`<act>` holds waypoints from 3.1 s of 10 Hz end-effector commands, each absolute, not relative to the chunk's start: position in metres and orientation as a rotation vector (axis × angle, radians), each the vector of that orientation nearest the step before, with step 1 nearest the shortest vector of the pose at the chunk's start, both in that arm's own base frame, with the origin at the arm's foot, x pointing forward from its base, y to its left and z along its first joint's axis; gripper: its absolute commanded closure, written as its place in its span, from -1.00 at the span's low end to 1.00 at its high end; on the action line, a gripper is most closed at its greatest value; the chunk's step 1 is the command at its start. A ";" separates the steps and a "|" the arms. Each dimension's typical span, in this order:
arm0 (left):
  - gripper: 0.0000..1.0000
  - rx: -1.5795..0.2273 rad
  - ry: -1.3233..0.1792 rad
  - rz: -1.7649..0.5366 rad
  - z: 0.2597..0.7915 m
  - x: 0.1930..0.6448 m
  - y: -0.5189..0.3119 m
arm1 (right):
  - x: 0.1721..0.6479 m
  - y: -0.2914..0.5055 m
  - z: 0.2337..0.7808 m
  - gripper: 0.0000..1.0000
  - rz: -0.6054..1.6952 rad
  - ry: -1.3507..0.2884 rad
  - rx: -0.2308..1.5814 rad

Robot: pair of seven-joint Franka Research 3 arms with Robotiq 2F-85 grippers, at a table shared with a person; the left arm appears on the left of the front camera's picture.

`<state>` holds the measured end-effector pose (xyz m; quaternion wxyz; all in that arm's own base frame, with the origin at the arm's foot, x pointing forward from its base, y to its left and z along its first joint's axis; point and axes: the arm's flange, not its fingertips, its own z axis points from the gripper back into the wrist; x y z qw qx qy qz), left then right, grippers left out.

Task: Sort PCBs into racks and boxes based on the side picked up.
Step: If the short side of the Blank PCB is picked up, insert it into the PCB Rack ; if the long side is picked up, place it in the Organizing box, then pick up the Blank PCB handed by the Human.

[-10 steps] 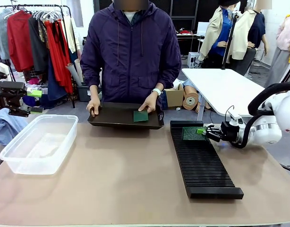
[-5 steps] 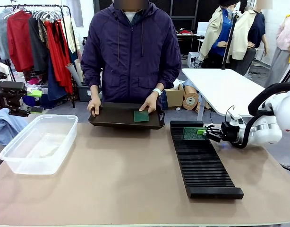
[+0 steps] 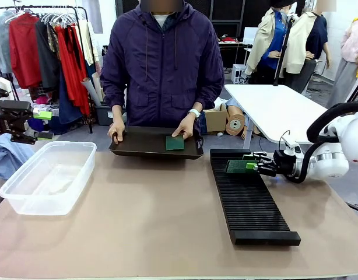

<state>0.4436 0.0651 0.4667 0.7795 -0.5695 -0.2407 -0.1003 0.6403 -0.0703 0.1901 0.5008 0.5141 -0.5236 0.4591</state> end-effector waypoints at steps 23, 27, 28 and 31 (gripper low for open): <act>-1.00 -1.233 -0.516 -0.211 0.468 0.442 0.066 | 0.641 -0.070 0.191 -1.00 1.113 -1.267 1.241; -1.00 -1.233 -0.516 -0.211 0.468 0.442 0.066 | 0.627 -0.061 0.232 -1.00 1.082 -1.231 1.268; -1.00 -1.233 -0.516 -0.211 0.468 0.442 0.066 | 0.621 -0.057 0.243 -1.00 1.069 -1.205 1.270; -1.00 -1.233 -0.516 -0.211 0.468 0.442 0.066 | 0.591 -0.042 0.277 -1.00 1.027 -1.100 1.312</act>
